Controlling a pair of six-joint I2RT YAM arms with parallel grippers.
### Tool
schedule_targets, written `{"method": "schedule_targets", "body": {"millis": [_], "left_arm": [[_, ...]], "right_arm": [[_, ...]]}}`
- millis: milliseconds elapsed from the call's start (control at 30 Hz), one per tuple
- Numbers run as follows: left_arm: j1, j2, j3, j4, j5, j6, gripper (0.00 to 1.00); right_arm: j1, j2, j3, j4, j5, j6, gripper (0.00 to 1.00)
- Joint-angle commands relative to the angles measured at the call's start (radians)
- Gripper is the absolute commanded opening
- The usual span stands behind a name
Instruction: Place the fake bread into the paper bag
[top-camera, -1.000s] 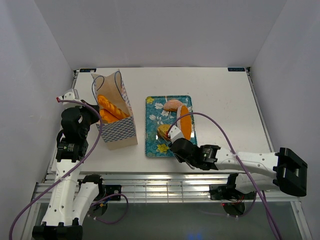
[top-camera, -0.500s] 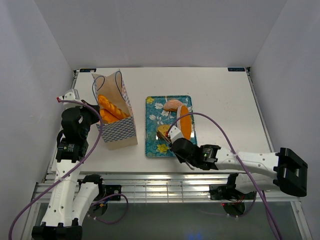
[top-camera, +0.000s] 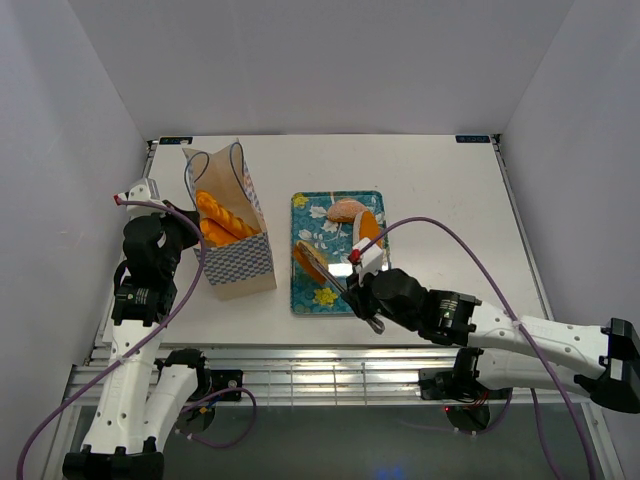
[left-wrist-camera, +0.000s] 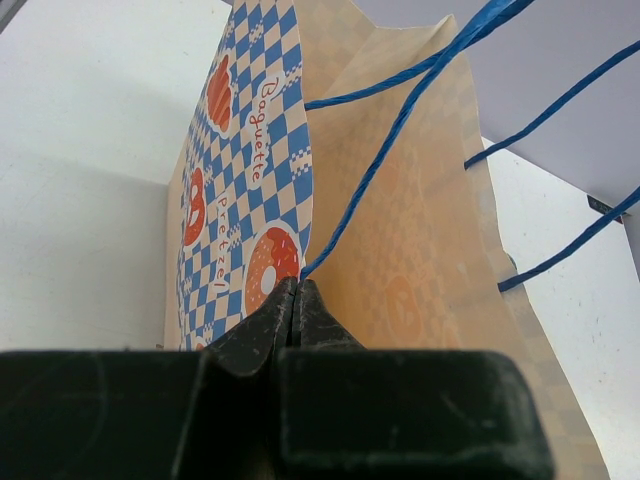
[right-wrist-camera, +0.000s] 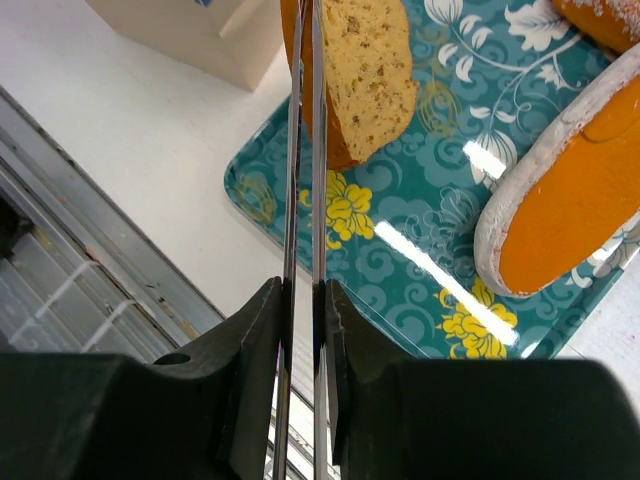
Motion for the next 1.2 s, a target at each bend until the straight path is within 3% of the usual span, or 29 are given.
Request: {"method": "schedule_targets", "body": {"millis": [0, 533, 1167], "left_arm": [[-0.008, -0.019, -0.007, 0.007, -0.001, 0.004, 0.09], [-0.011, -0.019, -0.007, 0.007, -0.004, 0.005, 0.09], [-0.017, -0.005, -0.007, 0.007, -0.008, 0.005, 0.09]], "right_arm": [[0.005, -0.065, 0.046, 0.103, -0.007, 0.031, 0.08], [0.004, -0.154, 0.177, 0.265, -0.151, -0.076, 0.08], [0.005, 0.062, 0.364, 0.435, -0.354, -0.176, 0.08]]}}
